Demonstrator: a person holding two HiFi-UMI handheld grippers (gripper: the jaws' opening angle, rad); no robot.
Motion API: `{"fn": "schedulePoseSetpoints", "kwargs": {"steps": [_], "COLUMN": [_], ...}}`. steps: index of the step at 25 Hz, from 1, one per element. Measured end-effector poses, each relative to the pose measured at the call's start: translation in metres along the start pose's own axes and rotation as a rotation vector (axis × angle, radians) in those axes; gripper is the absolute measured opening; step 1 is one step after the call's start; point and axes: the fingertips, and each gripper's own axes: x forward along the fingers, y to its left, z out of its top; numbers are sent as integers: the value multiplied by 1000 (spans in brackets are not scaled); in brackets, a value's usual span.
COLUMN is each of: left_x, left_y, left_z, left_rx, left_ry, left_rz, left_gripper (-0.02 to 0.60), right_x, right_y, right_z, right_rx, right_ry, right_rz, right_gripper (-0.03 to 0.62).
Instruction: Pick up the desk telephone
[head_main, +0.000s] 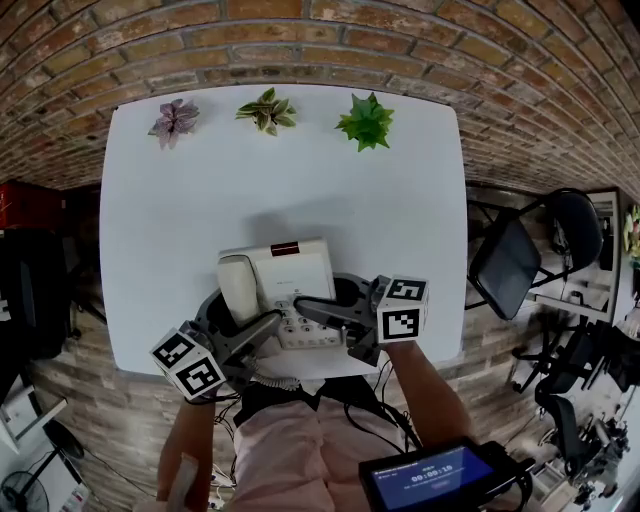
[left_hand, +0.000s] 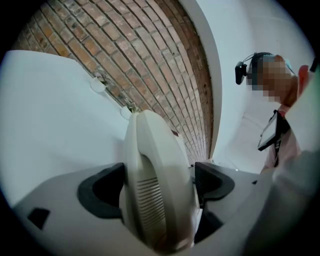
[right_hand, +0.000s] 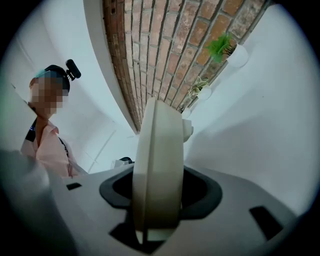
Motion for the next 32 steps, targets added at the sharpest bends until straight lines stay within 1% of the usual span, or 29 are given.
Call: {"fn": "schedulePoseSetpoints", "kwargs": {"steps": [2, 5, 7, 9, 11, 12, 13, 15, 17, 19, 22, 23, 24, 25, 29, 32], "left_x": [-6, -27, -41, -43, -34, -29, -24, -18, -14, -9, -4, -4, -3, -3, -4, -4], "left_y": [5, 17, 21, 18, 9, 5, 1, 0, -1, -3, -1, 1, 2, 3, -1, -8], "left_z": [4, 10, 7, -2, -12, -15, -16, -12, -7, -6, -4, -4, -3, -3, -2, 5], "left_rx": [-10, -57, -88, -118, -148, -167, -191, -242, -268, -260, -250, -247, -242, -235, -194, -144], "left_ry": [-22, -62, -54, -14, 33, 43, 39, 2, -25, -28, -35, -39, -41, -42, -42, -37], "left_rz": [27, 53, 55, 28, -16, -38, -58, -87, -105, -115, -97, -85, -71, -60, -27, -7], "left_gripper": [442, 442, 443, 443, 443, 443, 443, 443, 443, 443, 442, 435, 394, 391, 376, 367], "right_x": [1, 1, -1, -4, -7, -7, -8, -8, -8, -9, -12, -12, -13, -13, -15, -18], "right_y": [-3, -3, -2, -2, -3, -3, -4, -4, -3, -3, -4, -4, -4, -4, -3, 2], "right_z": [-1, 0, 0, 1, 3, 4, 5, 5, 5, 5, 7, 7, 7, 7, 4, 5], "right_rx": [28, 49, 54, 61, 73, 81, 88, 98, 100, 102, 115, 116, 112, 106, 69, 32], "right_ry": [12, 15, 8, -6, -24, -32, -38, -45, -47, -52, -76, -81, -83, -81, -63, -55], "right_rz": [-10, -2, 12, 24, 31, 33, 34, 37, 45, 52, 54, 51, 46, 39, 6, -10], "right_gripper": [218, 212, 206, 202, 201, 201, 201, 201, 201, 201, 201, 201, 201, 201, 202, 204]}}
